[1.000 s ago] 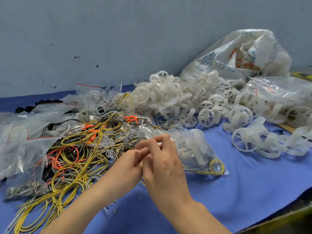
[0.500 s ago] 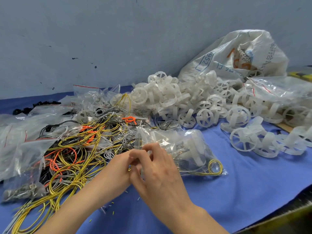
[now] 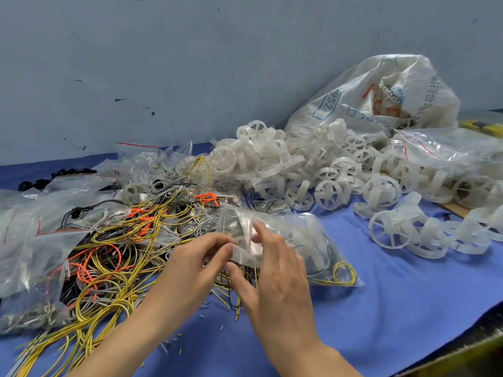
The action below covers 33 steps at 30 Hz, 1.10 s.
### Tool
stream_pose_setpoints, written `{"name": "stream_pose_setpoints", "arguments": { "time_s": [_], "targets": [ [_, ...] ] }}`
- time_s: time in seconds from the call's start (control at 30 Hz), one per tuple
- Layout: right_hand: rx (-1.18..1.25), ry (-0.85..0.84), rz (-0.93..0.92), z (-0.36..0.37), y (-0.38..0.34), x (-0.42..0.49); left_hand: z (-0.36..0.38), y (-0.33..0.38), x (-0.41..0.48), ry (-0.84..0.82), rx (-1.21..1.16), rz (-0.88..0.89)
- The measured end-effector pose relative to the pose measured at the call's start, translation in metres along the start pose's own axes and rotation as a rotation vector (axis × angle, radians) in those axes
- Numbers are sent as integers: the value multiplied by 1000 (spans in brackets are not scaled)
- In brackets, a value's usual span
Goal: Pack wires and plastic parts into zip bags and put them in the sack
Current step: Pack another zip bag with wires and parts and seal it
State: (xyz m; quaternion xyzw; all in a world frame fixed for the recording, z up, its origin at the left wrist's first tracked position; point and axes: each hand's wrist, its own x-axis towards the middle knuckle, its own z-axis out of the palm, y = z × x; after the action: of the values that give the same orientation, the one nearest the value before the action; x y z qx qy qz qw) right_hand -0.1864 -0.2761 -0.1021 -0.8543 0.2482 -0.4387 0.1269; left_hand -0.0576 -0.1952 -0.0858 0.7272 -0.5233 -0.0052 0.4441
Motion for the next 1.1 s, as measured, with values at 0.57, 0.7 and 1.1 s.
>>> {"name": "stream_pose_setpoints", "arguments": {
  "time_s": [0.57, 0.7, 1.1],
  "targets": [
    [1125, -122, 130, -54, -54, 96, -128, 30, 20, 385, 409, 312],
    [1214, -225, 295, -50, -43, 97, -150, -1, 15, 185, 267, 136],
    [1284, -236, 285, -61, -6, 105, -151, 43, 10, 249, -223, 178]
  ]
}}
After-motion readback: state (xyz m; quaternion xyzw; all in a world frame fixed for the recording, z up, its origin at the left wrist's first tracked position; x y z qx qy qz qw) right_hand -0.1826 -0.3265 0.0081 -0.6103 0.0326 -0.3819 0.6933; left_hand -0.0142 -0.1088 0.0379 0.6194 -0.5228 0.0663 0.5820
